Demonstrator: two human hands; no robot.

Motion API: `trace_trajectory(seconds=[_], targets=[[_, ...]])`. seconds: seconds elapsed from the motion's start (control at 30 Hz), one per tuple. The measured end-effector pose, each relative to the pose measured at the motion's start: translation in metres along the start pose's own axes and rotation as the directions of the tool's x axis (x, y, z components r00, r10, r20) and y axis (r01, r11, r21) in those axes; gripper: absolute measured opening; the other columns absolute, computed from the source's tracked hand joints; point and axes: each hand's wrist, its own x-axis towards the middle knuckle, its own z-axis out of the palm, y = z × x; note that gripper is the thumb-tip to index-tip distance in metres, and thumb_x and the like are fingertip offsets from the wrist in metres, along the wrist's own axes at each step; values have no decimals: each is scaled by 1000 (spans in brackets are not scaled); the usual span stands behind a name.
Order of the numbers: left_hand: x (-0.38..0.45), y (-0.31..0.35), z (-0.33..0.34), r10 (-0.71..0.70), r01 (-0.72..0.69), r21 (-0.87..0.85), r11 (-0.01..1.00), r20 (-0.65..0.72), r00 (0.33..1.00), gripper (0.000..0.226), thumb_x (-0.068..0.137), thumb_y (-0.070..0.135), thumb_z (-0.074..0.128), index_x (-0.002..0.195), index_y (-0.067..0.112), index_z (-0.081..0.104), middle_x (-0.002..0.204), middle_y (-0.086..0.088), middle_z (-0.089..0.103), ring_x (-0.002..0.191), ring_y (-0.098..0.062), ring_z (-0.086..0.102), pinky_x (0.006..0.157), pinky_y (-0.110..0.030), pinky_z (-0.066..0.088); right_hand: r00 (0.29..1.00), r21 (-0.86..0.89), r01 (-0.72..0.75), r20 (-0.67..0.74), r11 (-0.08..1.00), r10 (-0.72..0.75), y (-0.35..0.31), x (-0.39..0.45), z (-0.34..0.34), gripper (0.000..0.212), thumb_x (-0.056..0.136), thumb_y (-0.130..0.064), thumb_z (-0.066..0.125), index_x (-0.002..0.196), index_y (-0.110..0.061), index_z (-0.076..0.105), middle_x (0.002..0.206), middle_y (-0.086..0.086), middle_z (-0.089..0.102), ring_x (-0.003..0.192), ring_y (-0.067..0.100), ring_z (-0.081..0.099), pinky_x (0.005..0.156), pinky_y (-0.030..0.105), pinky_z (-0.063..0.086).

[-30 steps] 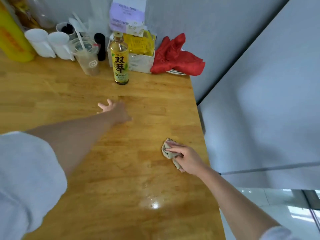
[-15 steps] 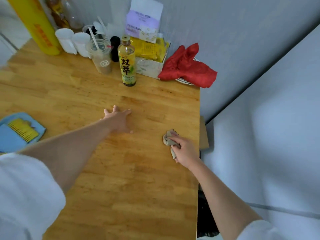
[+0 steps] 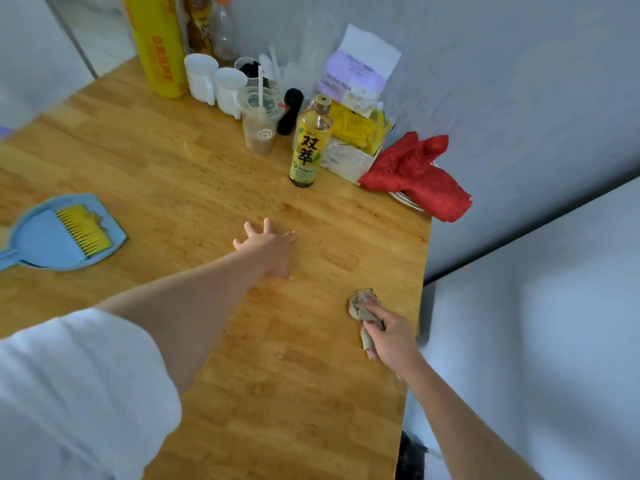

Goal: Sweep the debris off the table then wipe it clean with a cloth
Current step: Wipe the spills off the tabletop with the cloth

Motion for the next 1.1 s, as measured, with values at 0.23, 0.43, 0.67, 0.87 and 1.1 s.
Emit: trace_trajectory(seconds=[0.23, 0.43, 0.67, 0.87, 1.1], targets=[[3, -1, -1, -11, 12, 53, 999, -22, 1000, 105, 80, 59, 71, 154, 47, -3, 164, -6, -15, 147, -50, -8, 112, -65, 26, 1000, -62, -15, 27, 998, 16, -16, 18, -6, 33, 105, -11, 50, 130, -25, 65, 86, -19, 66, 37, 8, 49, 42, 27, 41], [6, -4, 1, 2, -1, 5, 1000, -40, 999, 105, 80, 55, 73, 154, 47, -1, 163, -7, -17, 146, -51, -13, 113, -69, 19, 993, 169, -92, 88, 981, 78, -75, 63, -10, 30, 103, -8, 48, 113, -24, 71, 94, 13, 71, 74, 25, 60, 65, 32, 45], [-12, 3, -17, 83, -79, -234, 969, 5, 997, 87, 82, 29, 68, 152, 41, 18, 164, -5, 3, 148, -45, 5, 113, -61, 29, 962, 668, -148, 268, 729, -50, -123, 52, -51, 38, 95, -5, 41, 96, -11, 79, 97, 15, 74, 76, 23, 68, 61, 29, 54], [-54, 38, -26, 326, -357, -744, 565, -196, 925, 25, 86, 23, 59, 103, 41, 61, 97, 8, 74, 72, -9, 60, 62, -24, 46, 932, 731, -245, 358, 637, -53, -124, 57, -63, 31, 93, -16, 49, 100, -6, 77, 110, 23, 71, 96, 30, 69, 92, 43, 50], [-53, 38, -13, 207, -319, -791, 522, -246, 947, 21, 82, 26, 56, 63, 18, 52, 58, 0, 52, 51, -15, 44, 46, -23, 33, 981, 589, -57, 183, 806, -65, -103, 72, -73, 70, 89, 14, 58, 145, -26, 48, 122, 13, 67, 104, 24, 67, 89, 38, 57]])
